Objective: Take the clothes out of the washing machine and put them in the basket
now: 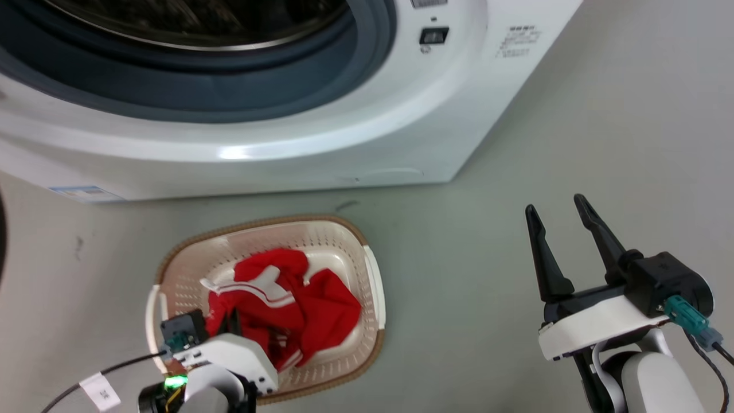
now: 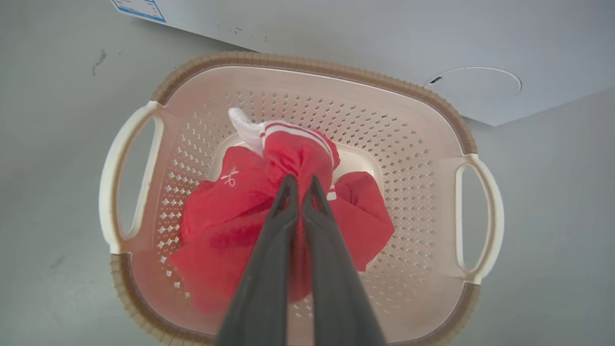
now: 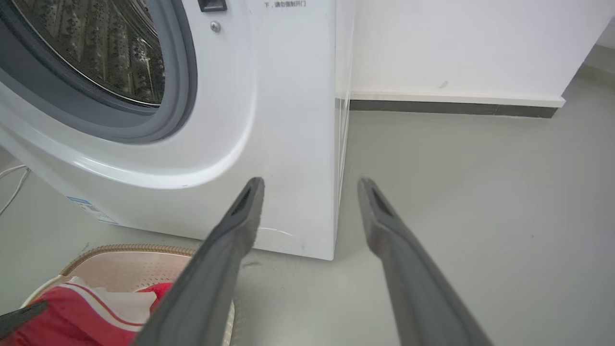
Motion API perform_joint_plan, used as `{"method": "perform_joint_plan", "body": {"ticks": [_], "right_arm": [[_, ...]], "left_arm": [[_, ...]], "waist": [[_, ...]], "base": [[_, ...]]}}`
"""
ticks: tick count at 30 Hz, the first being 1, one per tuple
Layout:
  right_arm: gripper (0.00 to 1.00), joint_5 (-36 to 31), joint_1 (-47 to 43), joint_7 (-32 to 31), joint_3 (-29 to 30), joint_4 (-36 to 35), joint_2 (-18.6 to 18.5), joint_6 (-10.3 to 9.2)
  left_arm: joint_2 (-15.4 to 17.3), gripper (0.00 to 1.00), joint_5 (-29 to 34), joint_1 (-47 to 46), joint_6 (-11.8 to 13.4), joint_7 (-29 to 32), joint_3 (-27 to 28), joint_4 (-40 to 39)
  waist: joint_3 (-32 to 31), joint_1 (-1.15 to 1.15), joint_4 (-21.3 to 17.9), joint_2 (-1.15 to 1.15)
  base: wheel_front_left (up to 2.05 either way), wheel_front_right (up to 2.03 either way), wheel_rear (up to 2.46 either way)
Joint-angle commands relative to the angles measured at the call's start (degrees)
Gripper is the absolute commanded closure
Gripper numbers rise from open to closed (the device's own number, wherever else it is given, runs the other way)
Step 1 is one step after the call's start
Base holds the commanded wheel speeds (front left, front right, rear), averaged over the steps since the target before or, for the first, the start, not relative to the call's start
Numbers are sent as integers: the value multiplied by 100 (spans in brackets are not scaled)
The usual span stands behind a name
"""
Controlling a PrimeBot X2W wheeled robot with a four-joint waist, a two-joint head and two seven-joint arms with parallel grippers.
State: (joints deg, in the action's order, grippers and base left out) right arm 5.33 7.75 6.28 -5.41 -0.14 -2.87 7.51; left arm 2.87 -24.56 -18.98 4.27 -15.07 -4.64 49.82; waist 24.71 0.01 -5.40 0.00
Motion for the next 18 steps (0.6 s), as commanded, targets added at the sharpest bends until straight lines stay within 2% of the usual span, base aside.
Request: {"method": "perform_joint_plan", "body": {"ticks": [1,11,17,18], "right_arm": [[0,29,115,41,-15,1,-1,-4],[0,-8,428,172,4,-38,0,-3],[0,-23,599,240,-49,-25,0,-4],[0,-19,625,239,-60,-13,0,-4]], "left_arm": [[9,100,59,-172,23,-14,104,115],[190,100,110,-929,105,-14,942,572],[254,99,148,-1386,-145,-14,1123,1039],[286,77,178,-1494,-176,-14,1106,1144]], "waist": [[384,-1,-207,0],[1290,-1,-391,0],[1686,-1,-372,0],[1737,-1,-369,0]], "base": [[0,0,0],[0,0,0],[0,0,0],[0,0,0]]}}
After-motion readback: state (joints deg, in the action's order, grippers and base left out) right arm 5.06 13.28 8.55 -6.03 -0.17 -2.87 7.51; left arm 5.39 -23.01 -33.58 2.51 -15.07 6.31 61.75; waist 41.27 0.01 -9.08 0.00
